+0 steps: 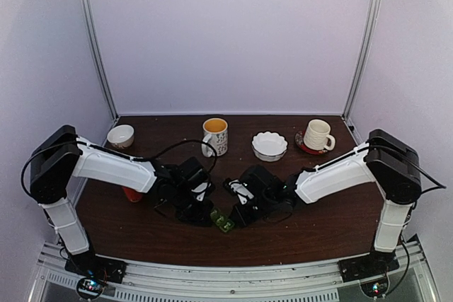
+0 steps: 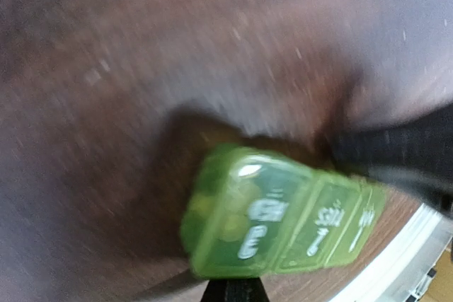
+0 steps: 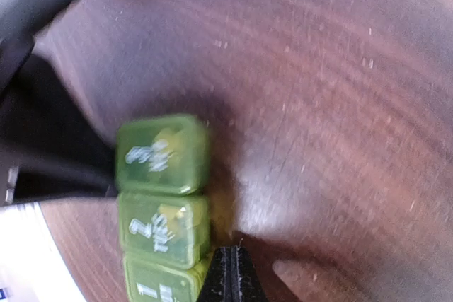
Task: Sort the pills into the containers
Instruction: Place the pill container at the center of the board.
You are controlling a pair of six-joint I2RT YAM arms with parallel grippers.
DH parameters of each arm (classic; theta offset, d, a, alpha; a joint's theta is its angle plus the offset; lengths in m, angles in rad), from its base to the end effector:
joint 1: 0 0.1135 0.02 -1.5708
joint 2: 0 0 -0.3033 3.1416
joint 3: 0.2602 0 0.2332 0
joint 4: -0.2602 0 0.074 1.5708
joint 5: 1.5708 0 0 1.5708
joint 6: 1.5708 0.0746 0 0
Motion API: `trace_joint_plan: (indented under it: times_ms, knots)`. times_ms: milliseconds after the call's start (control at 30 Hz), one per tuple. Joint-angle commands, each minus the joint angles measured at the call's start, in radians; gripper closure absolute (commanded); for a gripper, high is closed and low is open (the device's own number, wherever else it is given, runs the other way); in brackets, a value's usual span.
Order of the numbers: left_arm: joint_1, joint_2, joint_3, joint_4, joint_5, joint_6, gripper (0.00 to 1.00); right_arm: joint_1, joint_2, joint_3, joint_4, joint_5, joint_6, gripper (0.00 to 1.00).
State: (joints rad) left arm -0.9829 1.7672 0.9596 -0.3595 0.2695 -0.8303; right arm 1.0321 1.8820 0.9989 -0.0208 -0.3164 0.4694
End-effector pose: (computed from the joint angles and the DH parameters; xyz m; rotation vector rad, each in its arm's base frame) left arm 0.1696 -0.2903 0.1554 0.3131 2.9987 -0.7375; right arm 0.1811 0.3483 0.1523 -0.8943 2.5561 0.9543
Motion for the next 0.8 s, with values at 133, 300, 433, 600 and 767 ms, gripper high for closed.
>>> trace_joint_plan:
  times_ms: [133, 300, 433, 600, 767]
  knots:
    - [0.07, 0.1, 0.134, 0.05, -0.033, 0.072, 1.0, 0.028, -0.069, -0.083, 0.119, -0.015, 0.081, 1.0]
    - [0.089, 0.183, 0.263, 0.04, -0.002, 0.119, 1.0, 0.034, -0.093, -0.147, 0.207, 0.043, 0.132, 1.0]
    - [0.101, 0.216, 0.313, 0.025, 0.002, 0.144, 1.0, 0.036, -0.104, -0.176, 0.222, 0.092, 0.145, 1.0]
    - [0.115, 0.178, 0.3, 0.009, -0.022, 0.179, 1.0, 0.044, -0.135, -0.214, 0.287, 0.1, 0.136, 1.0]
    - [0.119, 0.059, 0.256, -0.045, -0.152, 0.209, 1.0, 0.094, -0.132, -0.188, 0.207, 0.221, 0.027, 1.0]
